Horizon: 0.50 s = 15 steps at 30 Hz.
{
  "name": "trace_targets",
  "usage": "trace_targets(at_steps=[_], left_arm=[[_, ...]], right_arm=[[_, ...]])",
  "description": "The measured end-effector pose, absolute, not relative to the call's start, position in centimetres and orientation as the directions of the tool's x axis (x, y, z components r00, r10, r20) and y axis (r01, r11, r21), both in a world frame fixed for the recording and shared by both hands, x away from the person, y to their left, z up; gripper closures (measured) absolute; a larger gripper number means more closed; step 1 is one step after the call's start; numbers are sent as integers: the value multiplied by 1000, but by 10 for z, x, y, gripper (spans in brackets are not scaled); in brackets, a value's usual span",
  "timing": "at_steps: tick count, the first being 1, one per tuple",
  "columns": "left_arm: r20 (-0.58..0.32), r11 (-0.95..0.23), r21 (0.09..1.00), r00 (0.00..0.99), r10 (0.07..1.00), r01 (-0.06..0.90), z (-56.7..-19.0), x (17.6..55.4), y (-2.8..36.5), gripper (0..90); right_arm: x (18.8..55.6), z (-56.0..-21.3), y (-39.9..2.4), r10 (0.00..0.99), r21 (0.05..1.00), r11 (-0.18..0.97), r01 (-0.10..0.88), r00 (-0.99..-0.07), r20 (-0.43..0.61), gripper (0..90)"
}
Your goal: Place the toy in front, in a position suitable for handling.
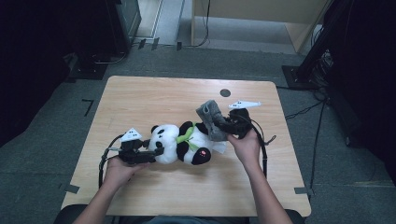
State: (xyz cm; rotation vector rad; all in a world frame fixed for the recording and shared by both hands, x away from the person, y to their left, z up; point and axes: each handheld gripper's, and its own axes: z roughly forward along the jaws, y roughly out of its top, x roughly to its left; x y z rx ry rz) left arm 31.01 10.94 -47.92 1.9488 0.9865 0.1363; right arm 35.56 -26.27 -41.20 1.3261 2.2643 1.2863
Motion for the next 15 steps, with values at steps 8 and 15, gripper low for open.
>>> trace_targets(at_steps=[8,15], left_arm=[[-268,-272,769,678,685,578,-479,309,109,364],[-266,-273,770,678,685,577,-479,309,109,361]], right_arm=[[355,-425,-279,837,717,244,654,-515,185,756],[352,-391,-282,816,787,177,591,-536,219,755]])
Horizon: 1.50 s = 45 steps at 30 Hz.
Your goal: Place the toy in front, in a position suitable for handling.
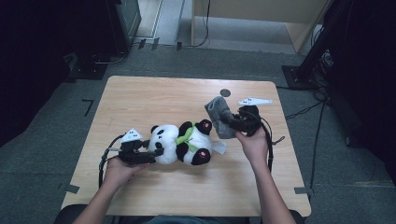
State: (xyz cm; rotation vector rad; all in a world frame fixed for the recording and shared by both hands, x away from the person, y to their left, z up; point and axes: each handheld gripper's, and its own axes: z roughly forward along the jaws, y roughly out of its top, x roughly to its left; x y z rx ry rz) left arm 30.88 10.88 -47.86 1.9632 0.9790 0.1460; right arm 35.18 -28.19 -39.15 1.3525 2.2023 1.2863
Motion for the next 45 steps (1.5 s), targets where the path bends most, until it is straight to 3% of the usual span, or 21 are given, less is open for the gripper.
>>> trace_targets(at_steps=[6,14,23,38,45], left_arm=[[-267,-273,770,680,683,576,-479,309,109,359],[-261,-276,771,679,686,574,-479,309,108,359],[-259,-276,771,677,689,575,-478,309,107,359],[-263,-272,771,678,687,576,-478,309,108,357],[-261,-270,775,679,686,571,-479,309,108,354]], right_arm=[[352,-367,-249,762,813,222,538,-616,200,754],[361,-388,-221,733,762,307,570,-652,193,752],[361,-405,-245,751,757,235,609,-608,256,752],[354,-418,-274,807,726,211,655,-536,249,761],[347,-384,-270,793,787,199,584,-567,220,762]])
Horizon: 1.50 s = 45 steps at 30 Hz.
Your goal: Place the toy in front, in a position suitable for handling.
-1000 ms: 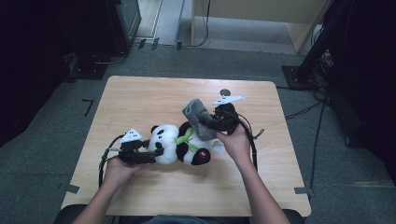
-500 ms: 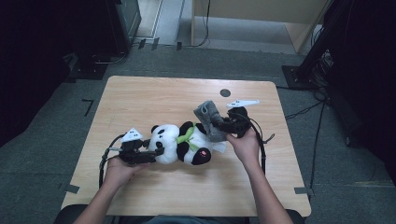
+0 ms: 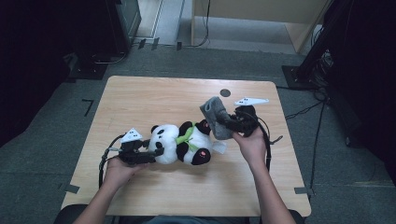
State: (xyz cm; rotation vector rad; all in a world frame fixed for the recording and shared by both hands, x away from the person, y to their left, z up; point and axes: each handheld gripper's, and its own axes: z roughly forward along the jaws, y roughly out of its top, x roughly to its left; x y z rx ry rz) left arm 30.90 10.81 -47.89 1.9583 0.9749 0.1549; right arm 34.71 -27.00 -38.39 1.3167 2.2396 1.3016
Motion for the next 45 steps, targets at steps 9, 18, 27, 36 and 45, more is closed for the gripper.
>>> trace_targets(at_steps=[9,18,27,36,45], left_arm=[[-253,-279,779,689,680,561,-479,309,109,342],[-246,-285,786,701,669,548,-479,308,110,318],[-275,-245,803,703,656,543,-474,311,114,244],[-285,-249,798,709,645,548,-473,307,120,222],[-263,-249,810,708,655,532,-482,307,115,184]], right_arm=[[349,-347,-201,664,823,281,494,-719,205,762],[370,-389,-150,613,708,438,553,-760,214,764],[386,-413,-154,637,681,434,590,-736,232,771],[404,-417,-155,642,658,415,629,-714,278,771],[414,-422,-159,648,653,386,652,-695,311,771]])
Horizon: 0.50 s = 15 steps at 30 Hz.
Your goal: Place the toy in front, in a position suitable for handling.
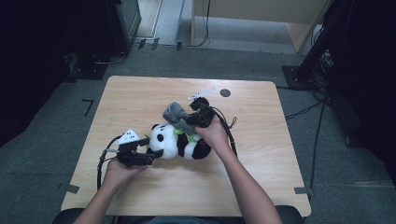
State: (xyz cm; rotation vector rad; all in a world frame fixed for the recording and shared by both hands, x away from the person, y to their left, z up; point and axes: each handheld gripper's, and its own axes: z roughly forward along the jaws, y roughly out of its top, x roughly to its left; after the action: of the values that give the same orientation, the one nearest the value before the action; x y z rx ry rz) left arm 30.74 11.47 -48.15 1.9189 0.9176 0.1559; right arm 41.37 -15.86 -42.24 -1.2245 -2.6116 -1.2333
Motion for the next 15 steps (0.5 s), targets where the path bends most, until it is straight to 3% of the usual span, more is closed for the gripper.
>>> trace_targets(at_steps=[5,13,15], left_arm=[[-274,-236,808,700,660,539,-488,312,111,127],[-168,-297,850,757,631,436,-501,317,100,3],[-186,-276,849,744,642,450,-502,319,99,0]], right_arm=[[420,-422,-155,657,639,406,654,-694,293,771],[424,-425,-153,663,633,405,659,-689,293,771],[425,-425,-152,664,632,408,659,-689,291,771]])
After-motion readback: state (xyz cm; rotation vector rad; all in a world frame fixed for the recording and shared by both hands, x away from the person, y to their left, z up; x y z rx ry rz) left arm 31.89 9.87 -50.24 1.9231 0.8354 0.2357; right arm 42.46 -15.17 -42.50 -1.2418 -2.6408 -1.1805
